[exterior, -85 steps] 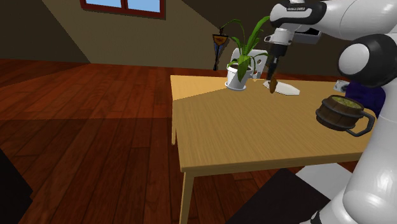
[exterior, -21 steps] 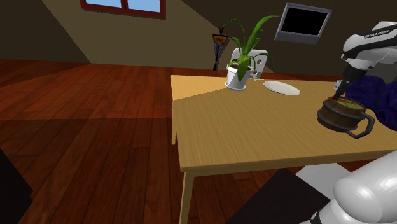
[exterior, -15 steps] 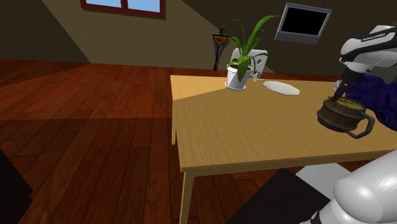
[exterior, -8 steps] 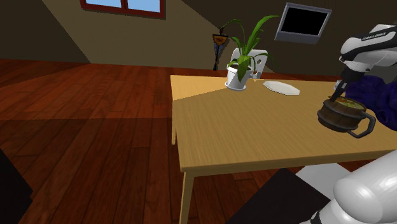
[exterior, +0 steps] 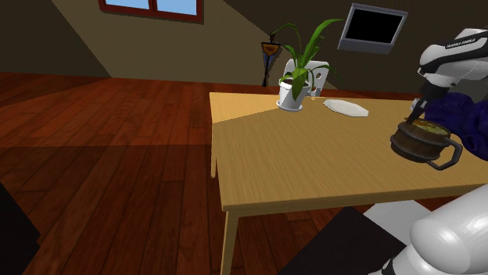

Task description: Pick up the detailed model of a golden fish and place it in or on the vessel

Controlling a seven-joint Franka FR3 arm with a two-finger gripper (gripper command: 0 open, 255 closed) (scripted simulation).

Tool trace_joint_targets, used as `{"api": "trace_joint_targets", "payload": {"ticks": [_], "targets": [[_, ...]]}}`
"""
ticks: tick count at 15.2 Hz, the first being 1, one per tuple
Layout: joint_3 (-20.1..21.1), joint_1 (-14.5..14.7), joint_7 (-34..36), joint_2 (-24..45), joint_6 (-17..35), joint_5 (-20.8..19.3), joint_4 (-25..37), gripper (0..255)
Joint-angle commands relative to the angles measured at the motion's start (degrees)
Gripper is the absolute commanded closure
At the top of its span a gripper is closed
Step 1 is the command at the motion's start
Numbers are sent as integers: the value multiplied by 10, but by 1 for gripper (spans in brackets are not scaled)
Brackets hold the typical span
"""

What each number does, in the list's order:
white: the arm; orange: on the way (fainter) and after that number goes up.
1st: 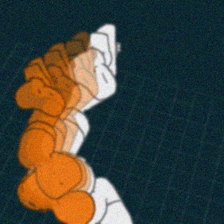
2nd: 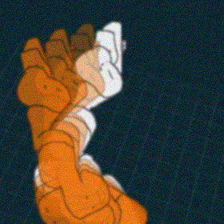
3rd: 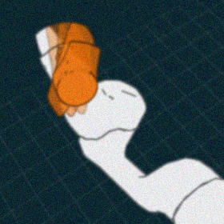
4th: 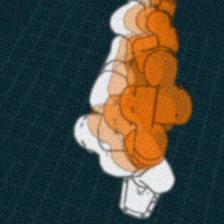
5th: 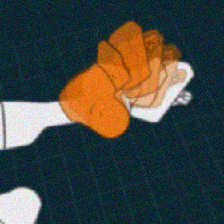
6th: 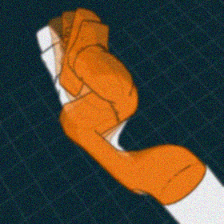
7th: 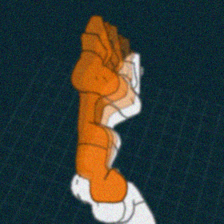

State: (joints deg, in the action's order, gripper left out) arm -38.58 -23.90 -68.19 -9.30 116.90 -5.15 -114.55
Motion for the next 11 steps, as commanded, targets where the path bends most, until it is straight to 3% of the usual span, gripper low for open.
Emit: {"api": "trace_joint_targets", "payload": {"ticks": [1, 11], "targets": [[0, -1, 0, -1, -14, -1, 12, 255], [4, 2, 0, -1, -91, 1, 89, 255]]}}
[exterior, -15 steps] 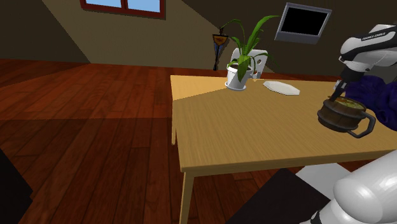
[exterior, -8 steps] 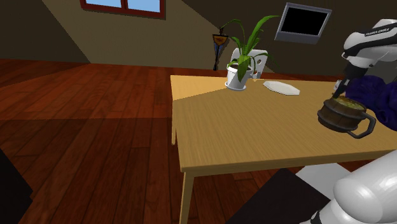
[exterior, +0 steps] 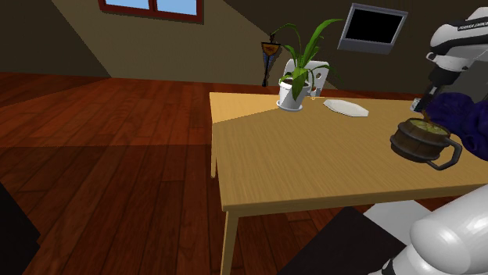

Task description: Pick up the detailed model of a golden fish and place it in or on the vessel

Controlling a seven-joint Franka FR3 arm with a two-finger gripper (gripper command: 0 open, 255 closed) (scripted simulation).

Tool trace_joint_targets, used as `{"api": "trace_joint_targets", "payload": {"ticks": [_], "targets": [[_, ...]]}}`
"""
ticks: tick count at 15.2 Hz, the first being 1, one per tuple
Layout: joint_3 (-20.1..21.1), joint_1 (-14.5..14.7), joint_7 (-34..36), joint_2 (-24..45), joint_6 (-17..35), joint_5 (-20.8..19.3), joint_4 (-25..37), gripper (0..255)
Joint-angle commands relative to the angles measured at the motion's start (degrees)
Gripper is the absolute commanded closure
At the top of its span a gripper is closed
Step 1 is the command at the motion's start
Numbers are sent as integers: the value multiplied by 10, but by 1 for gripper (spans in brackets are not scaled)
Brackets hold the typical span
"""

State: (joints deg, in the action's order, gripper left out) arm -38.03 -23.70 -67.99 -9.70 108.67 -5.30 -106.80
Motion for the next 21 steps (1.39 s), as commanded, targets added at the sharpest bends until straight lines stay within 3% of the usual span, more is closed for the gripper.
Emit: {"api": "trace_joint_targets", "payload": {"ticks": [1, 6, 16, 17, 19, 20, 21], "targets": [[-1, 0, -3, 4, -17, 3, 19, 255], [-28, -18, -48, -9, -33, -1, 28, 255], [-29, -22, -46, -14, 28, -6, -37, 255], [-29, -22, -46, -14, 28, -6, -37, 0], [-96, -1, -314, 50, -80, 59, 61, 0], [-128, -3, -453, 105, -141, 99, 125, 0], [-149, -24, -594, 173, -206, 142, 198, 0]]}}
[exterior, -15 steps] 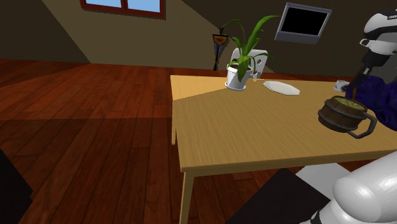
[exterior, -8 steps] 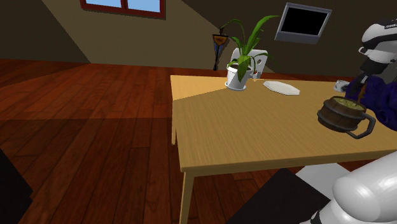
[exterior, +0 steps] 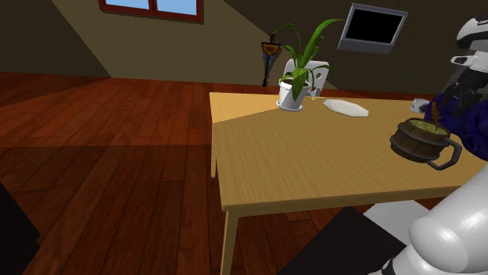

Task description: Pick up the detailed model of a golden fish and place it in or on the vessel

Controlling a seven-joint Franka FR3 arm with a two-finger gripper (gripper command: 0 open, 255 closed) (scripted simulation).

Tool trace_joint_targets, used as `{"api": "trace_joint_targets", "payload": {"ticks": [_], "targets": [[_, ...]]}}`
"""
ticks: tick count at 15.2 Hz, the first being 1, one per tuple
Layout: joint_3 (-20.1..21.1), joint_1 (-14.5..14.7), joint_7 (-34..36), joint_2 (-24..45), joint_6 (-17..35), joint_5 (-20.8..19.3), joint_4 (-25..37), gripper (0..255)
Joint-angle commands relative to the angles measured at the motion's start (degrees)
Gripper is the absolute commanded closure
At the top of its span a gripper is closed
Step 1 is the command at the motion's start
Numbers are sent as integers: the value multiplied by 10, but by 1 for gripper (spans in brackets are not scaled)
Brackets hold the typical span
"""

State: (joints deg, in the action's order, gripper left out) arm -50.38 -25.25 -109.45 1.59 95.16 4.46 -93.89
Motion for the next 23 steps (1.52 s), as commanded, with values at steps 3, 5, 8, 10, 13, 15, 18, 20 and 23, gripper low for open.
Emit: {"api": "trace_joint_targets", "payload": {"ticks": [3, 5, 8, 10, 13, 15, 18, 20, 23], "targets": [[4, -107, -412, 175, -181, 90, 213, 0], [4, -96, -408, 163, -161, 82, 183, 0], [3, -82, -403, 148, -131, 71, 142, 0], [2, -75, -401, 141, -116, 66, 122, 0], [3, -75, -401, 141, -116, 66, 122, 0], [3, -75, -401, 141, -116, 66, 122, 0], [3, -75, -401, 141, -116, 66, 122, 0], [3, -75, -401, 141, -116, 66, 122, 255], [3, -75, -401, 141, -116, 66, 122, 255]]}}
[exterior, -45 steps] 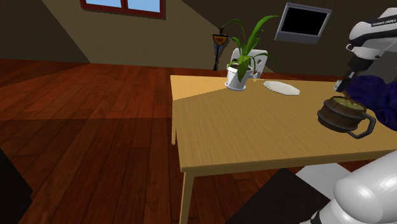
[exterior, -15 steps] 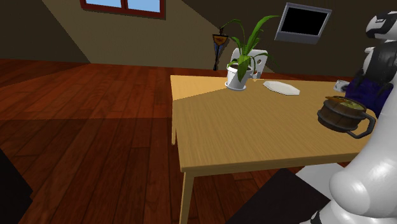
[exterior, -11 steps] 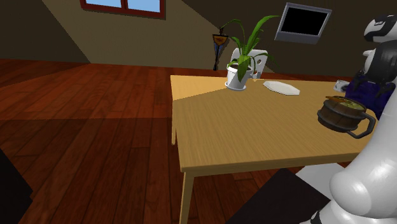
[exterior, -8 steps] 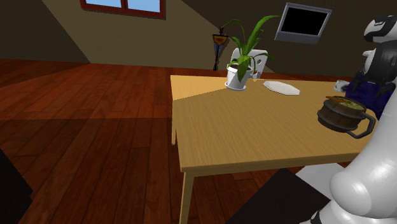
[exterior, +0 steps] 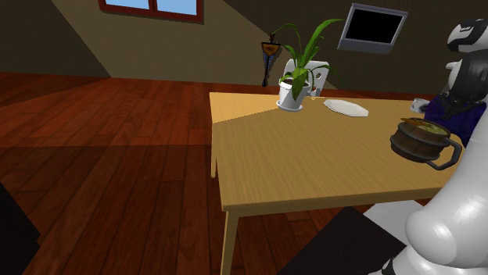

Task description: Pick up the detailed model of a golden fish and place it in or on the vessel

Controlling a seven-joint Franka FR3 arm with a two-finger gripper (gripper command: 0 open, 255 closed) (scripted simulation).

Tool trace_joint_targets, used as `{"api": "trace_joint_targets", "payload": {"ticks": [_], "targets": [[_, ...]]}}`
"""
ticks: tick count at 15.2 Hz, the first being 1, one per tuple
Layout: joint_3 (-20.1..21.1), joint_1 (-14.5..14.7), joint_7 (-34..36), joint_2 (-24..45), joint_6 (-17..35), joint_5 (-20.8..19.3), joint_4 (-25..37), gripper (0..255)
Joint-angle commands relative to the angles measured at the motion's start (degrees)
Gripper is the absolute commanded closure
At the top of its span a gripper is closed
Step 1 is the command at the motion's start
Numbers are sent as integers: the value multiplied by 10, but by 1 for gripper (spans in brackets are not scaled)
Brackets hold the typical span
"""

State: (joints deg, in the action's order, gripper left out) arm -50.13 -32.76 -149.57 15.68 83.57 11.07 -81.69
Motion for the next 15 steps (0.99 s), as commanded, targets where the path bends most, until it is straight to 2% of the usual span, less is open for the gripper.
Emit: {"api": "trace_joint_targets", "payload": {"ticks": [1, 5, 6, 12, 13, 15], "targets": [[0, 0, 0, 0, 0, 0, 0, 255], [0, 0, 0, 0, 0, 0, 0, 255], [0, 0, 0, 0, 0, 0, 0, 0], [17, 83, 139, -38, 22, -27, -52, 0], [21, 94, 161, -40, 24, -28, -56, 0], [22, 97, 164, -44, 33, -30, -67, 0]]}}
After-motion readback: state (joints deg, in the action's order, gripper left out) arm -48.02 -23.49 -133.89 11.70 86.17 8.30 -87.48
